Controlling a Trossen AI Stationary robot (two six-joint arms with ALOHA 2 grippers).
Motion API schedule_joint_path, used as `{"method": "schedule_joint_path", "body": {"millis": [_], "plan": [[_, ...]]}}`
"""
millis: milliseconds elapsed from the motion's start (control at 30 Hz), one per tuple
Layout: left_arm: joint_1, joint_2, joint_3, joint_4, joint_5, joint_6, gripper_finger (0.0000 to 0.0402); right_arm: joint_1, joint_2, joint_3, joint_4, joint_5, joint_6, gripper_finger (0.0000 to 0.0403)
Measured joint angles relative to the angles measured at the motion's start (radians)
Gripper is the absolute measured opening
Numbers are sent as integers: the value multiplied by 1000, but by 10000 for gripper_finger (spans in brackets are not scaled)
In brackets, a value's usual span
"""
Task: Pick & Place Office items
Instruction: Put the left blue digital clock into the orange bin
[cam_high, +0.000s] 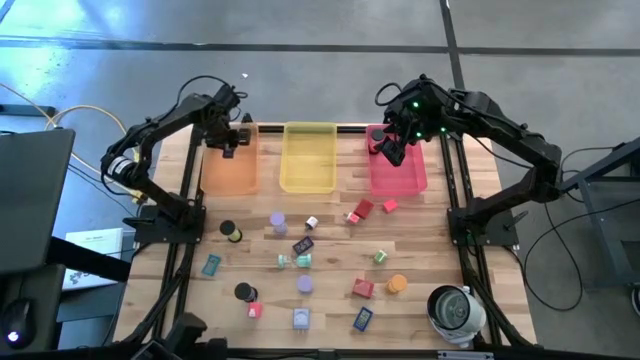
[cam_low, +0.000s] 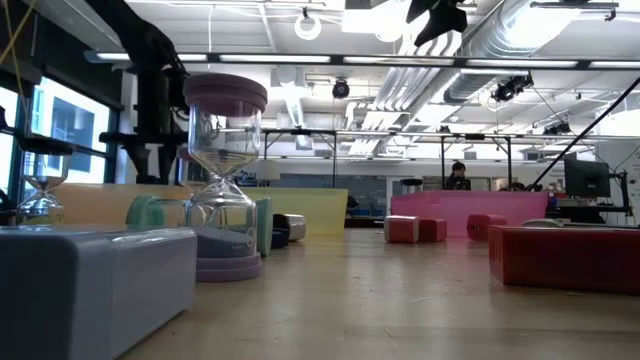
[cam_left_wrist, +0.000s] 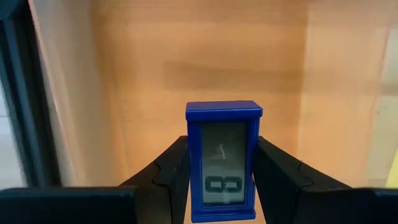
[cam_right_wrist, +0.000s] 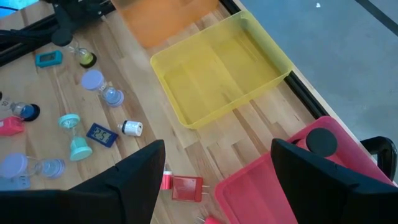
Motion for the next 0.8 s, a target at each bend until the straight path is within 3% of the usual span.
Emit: {"method": "schedule_joint_path", "body": {"millis": [333,800], "plan": [[16,6,-29,100,9,-80,133,0,0,0,1,0,3,284],[-6,127,-29,153,53,-85,133,0,0,0,25,0,5,284]]}}
